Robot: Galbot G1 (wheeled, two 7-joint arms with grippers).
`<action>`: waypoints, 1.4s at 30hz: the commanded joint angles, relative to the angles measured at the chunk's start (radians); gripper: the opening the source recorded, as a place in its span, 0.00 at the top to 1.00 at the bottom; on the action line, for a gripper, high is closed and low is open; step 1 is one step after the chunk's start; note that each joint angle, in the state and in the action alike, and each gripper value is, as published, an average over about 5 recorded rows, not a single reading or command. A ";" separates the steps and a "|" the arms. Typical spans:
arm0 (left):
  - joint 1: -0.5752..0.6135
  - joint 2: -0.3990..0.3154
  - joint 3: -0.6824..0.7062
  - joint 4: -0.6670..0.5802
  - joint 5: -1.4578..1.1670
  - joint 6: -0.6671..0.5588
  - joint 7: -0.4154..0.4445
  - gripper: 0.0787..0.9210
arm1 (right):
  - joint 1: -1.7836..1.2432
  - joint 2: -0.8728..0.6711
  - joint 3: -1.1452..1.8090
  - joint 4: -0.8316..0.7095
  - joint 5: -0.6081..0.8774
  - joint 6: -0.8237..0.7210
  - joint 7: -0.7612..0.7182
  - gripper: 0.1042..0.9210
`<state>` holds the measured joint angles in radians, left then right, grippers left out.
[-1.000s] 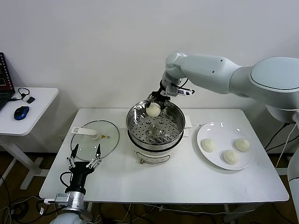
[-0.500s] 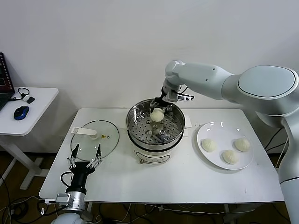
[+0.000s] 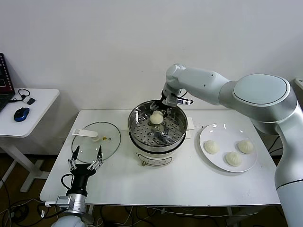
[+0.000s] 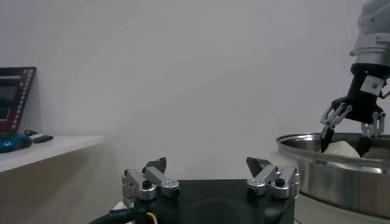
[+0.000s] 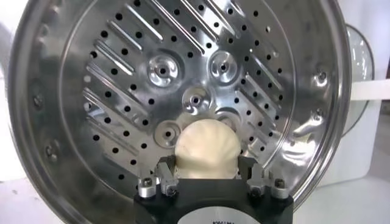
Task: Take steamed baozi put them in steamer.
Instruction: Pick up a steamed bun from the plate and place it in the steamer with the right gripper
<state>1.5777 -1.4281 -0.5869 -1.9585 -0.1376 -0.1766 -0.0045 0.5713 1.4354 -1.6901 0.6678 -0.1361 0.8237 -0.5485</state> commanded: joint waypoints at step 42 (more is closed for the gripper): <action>0.022 0.025 -0.012 -0.063 -0.031 0.012 0.001 0.12 | 0.377 -0.082 -0.333 0.394 0.810 0.034 -0.200 0.12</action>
<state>1.5924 -1.4044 -0.5982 -1.9971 -0.1667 -0.1681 -0.0033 0.7951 1.3816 -1.8699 0.8663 0.3055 0.8235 -0.6559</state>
